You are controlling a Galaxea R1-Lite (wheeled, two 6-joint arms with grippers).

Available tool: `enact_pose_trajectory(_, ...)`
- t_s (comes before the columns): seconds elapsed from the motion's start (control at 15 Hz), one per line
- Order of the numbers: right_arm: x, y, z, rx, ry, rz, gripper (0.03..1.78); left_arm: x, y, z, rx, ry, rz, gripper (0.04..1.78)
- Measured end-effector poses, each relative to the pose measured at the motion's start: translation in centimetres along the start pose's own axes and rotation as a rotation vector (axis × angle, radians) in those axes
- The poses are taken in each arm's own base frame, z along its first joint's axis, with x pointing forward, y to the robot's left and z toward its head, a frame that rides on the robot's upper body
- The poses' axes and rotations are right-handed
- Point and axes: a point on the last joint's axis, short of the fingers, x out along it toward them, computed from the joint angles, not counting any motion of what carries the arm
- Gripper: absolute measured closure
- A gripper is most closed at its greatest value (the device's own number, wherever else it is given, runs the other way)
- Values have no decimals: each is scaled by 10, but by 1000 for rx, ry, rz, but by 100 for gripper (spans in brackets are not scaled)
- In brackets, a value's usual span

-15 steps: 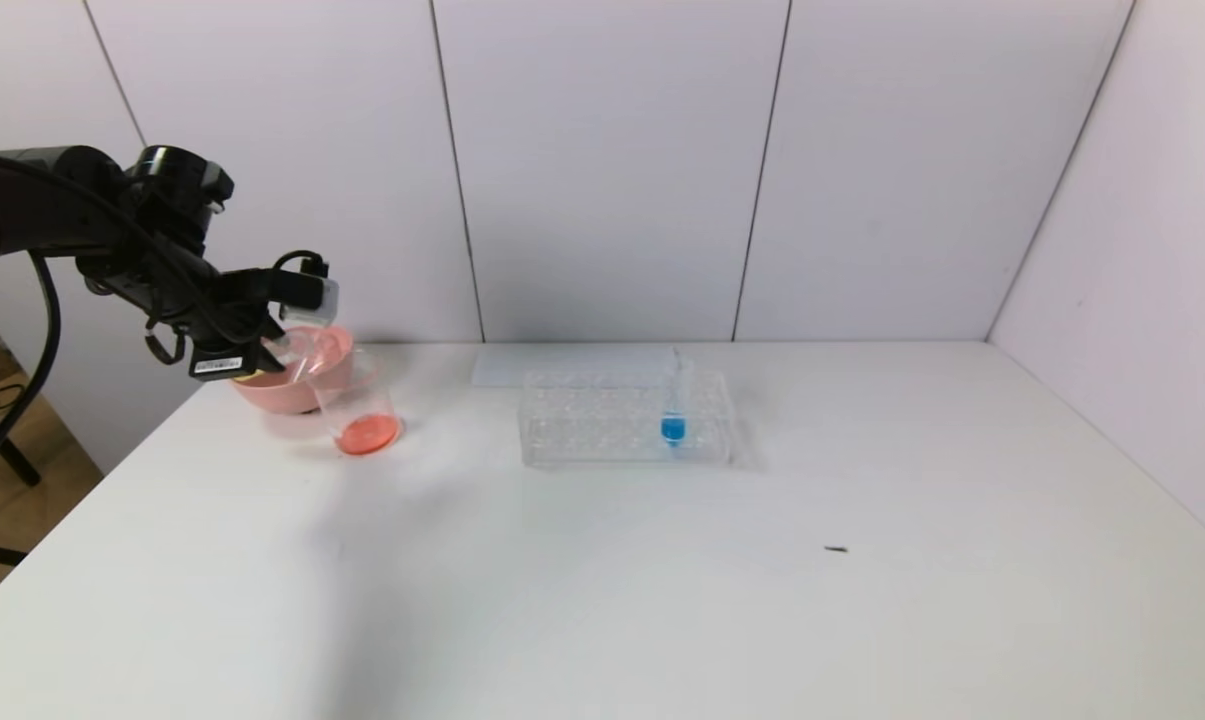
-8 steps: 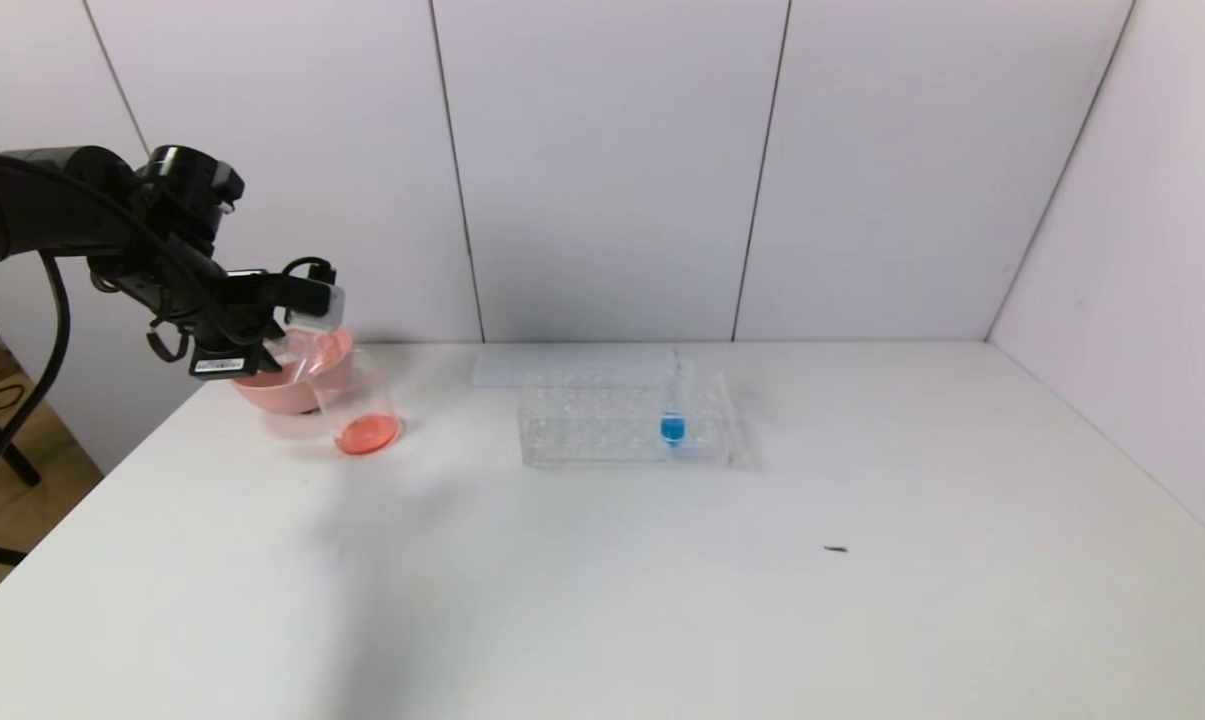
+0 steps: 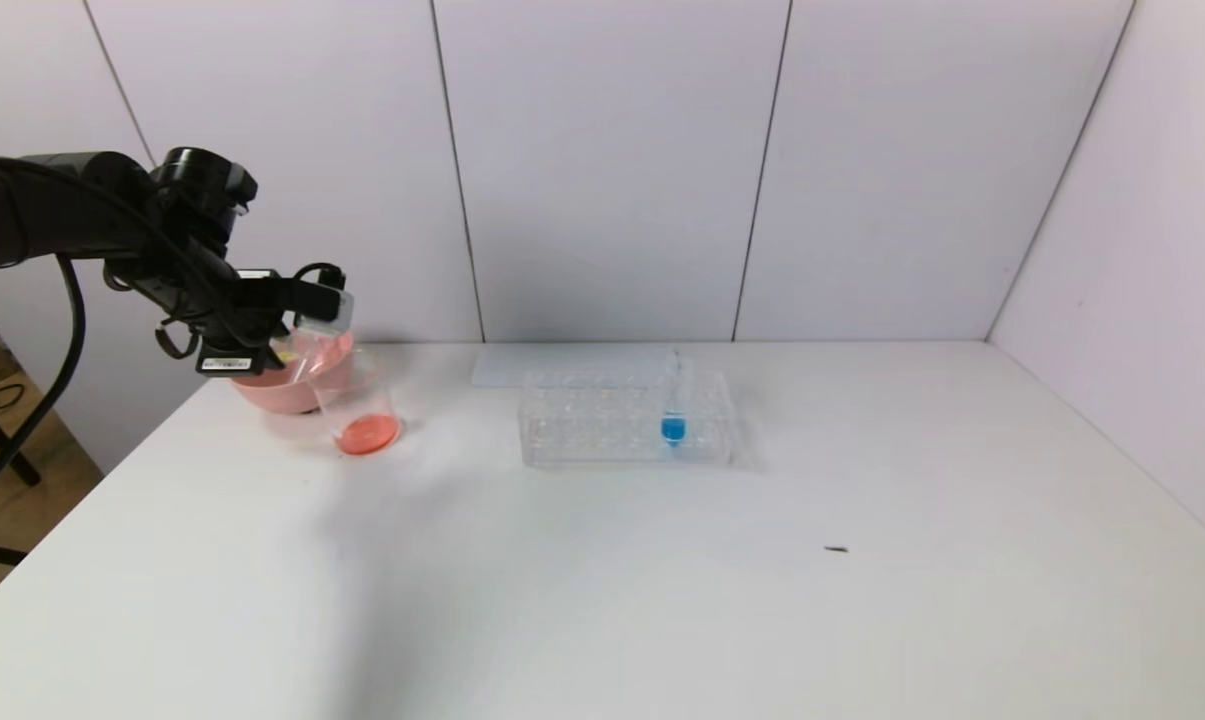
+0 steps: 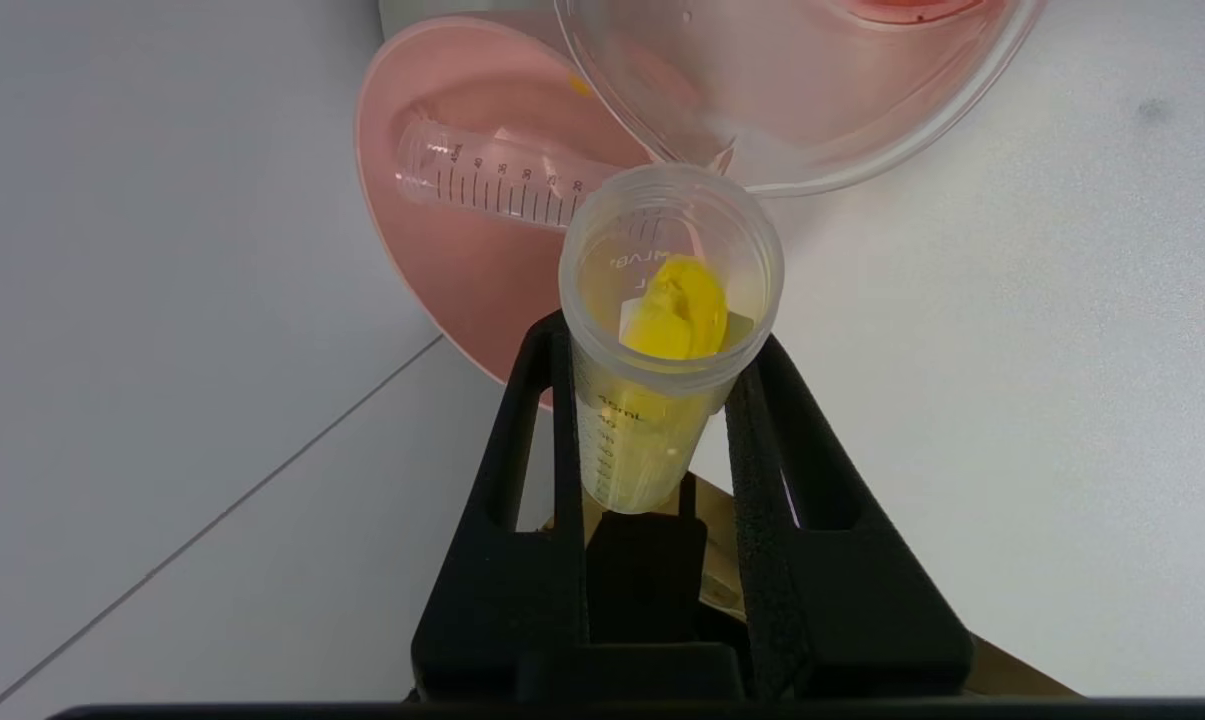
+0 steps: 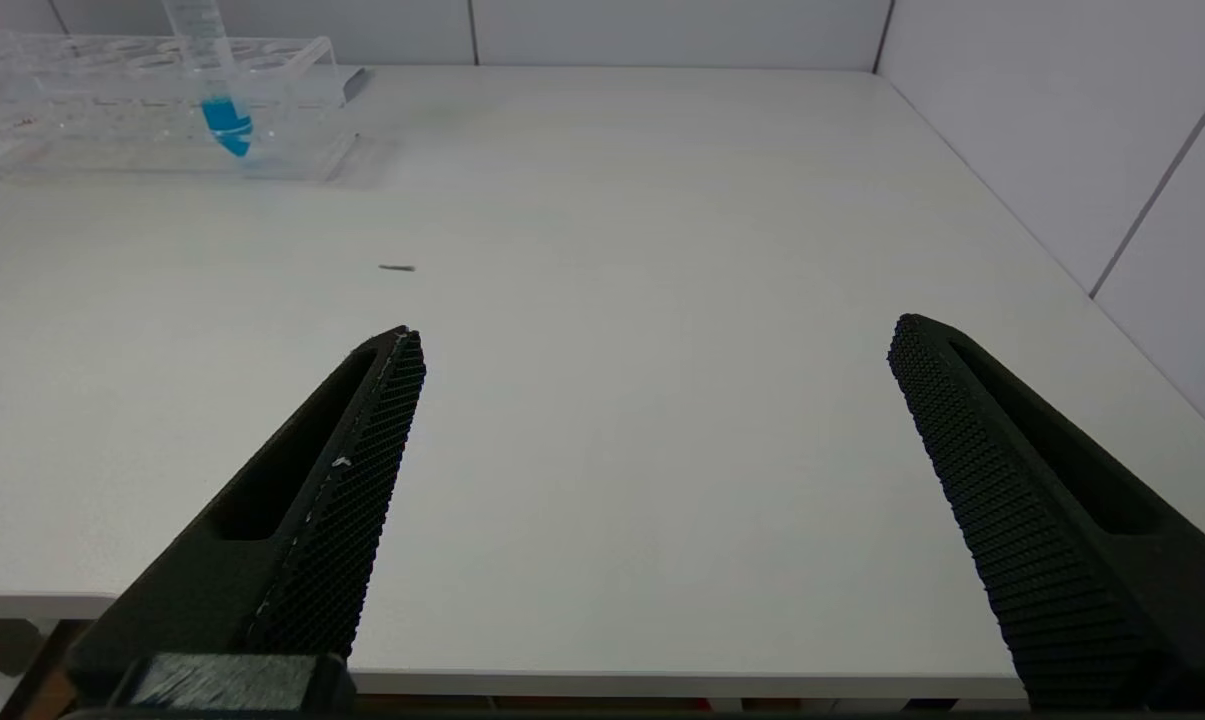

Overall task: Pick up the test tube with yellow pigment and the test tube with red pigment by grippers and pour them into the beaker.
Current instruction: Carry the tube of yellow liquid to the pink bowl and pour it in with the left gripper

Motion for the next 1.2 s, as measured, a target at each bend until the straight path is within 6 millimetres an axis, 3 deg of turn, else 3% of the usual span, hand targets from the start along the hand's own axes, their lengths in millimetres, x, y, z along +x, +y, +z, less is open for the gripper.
enact_pose_trajectory(1.2, 0, 0, 0, 0, 0, 0, 11, -1, 1, 7, 60, 94, 8, 138)
